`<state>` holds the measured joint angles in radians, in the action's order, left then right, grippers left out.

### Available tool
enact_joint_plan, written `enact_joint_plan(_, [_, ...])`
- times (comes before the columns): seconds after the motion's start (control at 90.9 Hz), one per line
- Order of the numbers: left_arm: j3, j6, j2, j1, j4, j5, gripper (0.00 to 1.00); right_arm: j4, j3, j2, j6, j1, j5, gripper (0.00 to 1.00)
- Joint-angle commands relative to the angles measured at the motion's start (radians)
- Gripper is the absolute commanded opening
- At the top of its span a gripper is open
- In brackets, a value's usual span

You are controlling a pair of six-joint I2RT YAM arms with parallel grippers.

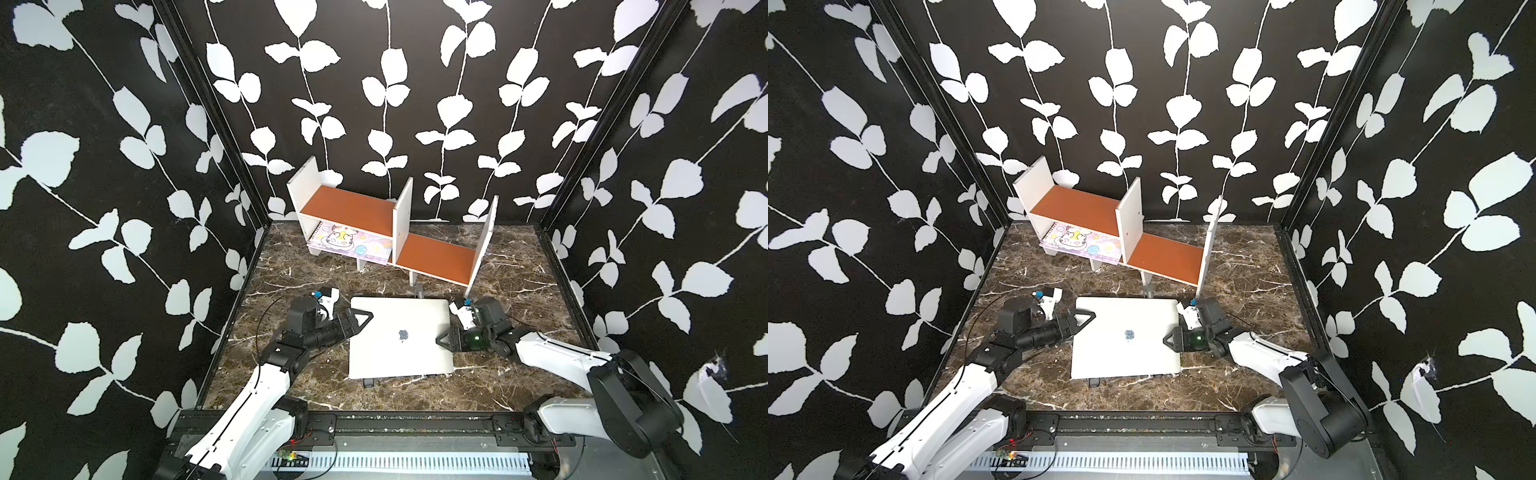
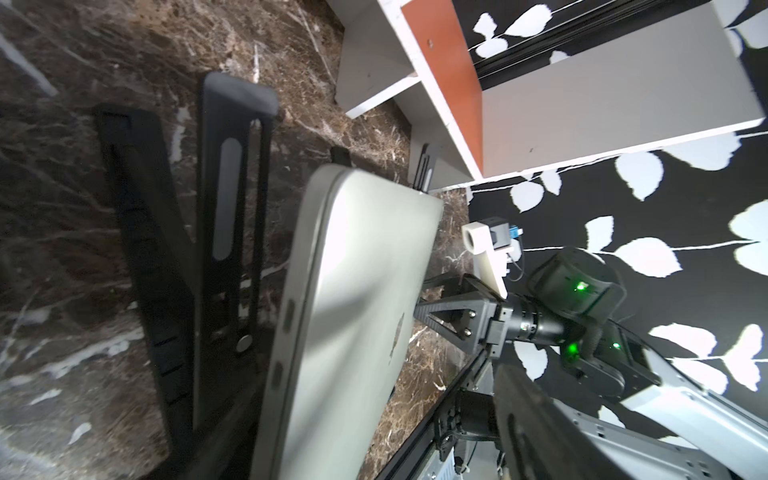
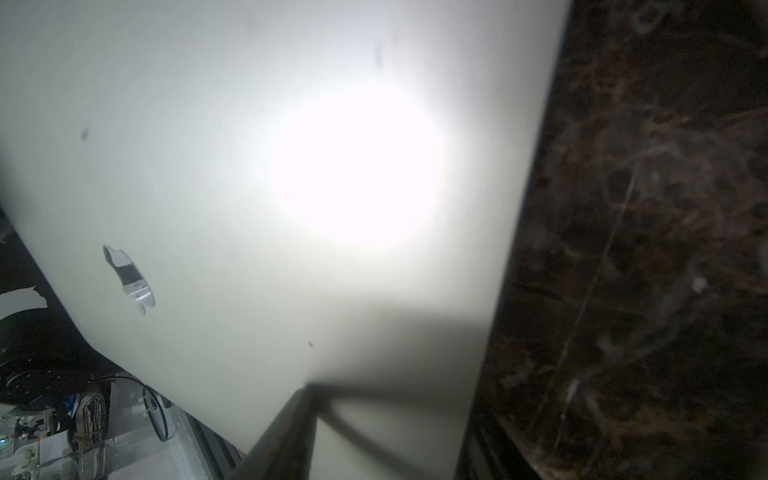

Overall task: Close the laptop lid and set it aside
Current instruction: Pick up the laptop from the computer stand.

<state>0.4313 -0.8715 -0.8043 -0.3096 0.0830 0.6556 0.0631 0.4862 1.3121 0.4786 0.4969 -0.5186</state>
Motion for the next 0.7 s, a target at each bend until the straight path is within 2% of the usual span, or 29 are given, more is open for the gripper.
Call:
enact_joint_plan(0.0, [0.006, -0.097, -0.004, -0.022, -0.184, 0.190, 0.70, -0.127, 0.029, 0.001, -0.006, 0.025, -0.102, 0.53])
enact_joint_plan(0.319, [0.020, -0.052, -0.024, -0.024, -0.128, 0.204, 0.52, -0.142, 0.029, 0.009, -0.006, 0.025, -0.115, 0.52])
enact_joint_plan(0.506, [0.026, -0.013, -0.013, -0.025, -0.082, 0.211, 0.45, -0.150, 0.032, 0.017, -0.005, 0.025, -0.121, 0.52])
enact_joint_plan(0.693, [0.044, 0.011, 0.005, -0.025, -0.056, 0.204, 0.32, -0.149, 0.035, 0.011, -0.006, 0.025, -0.121, 0.52])
